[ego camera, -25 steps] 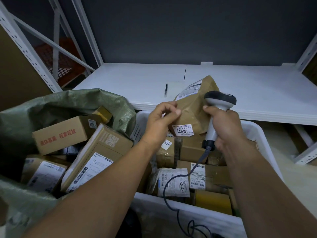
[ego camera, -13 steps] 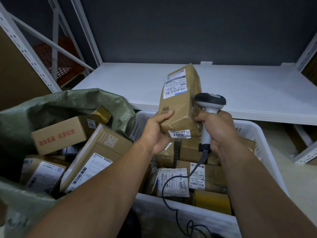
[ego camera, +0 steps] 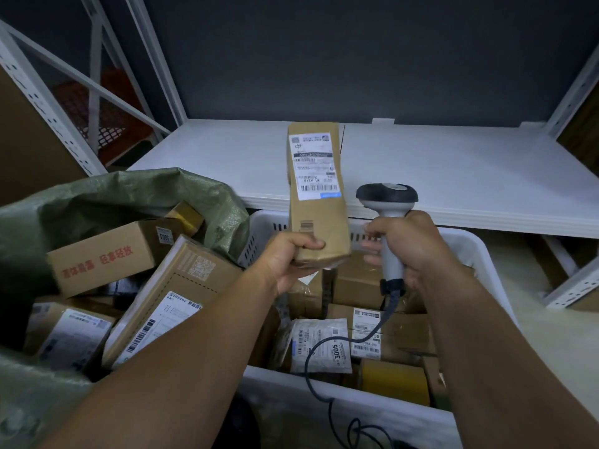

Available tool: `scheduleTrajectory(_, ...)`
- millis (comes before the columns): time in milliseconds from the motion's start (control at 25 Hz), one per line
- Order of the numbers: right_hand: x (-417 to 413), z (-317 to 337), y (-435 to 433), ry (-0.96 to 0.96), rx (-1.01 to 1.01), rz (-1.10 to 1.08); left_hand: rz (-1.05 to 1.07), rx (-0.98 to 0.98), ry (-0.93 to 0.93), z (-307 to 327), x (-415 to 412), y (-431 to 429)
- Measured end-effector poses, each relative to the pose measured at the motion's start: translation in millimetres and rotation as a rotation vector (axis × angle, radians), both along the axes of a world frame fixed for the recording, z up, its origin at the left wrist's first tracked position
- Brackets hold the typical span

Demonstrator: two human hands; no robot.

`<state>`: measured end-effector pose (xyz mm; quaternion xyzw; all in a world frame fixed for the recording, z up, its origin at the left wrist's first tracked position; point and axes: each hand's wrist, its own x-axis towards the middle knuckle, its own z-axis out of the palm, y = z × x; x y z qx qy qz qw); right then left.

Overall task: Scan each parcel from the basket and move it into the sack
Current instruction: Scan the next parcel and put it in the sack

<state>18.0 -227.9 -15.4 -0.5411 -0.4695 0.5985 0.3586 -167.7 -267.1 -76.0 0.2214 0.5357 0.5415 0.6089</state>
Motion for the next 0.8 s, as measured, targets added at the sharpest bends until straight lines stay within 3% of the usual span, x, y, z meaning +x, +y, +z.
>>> scheduleTrajectory(160, 3.9, 20.5, -10.1, 0.049, 0.033, 0.105, 0.120, -0.105, 0.114, -27.3, -17.5, 6.2)
scheduleTrajectory(440, 10.0, 37.0, -22.9, 0.025, -0.002, 0.222, 0.360, -0.179, 0.133, -46.3, -22.6, 19.7)
scheduleTrajectory(800, 17.9, 33.7, -14.7, 0.040, -0.037, 0.185, 0.474, -0.169, 0.154, -48.7, -13.6, 28.5)
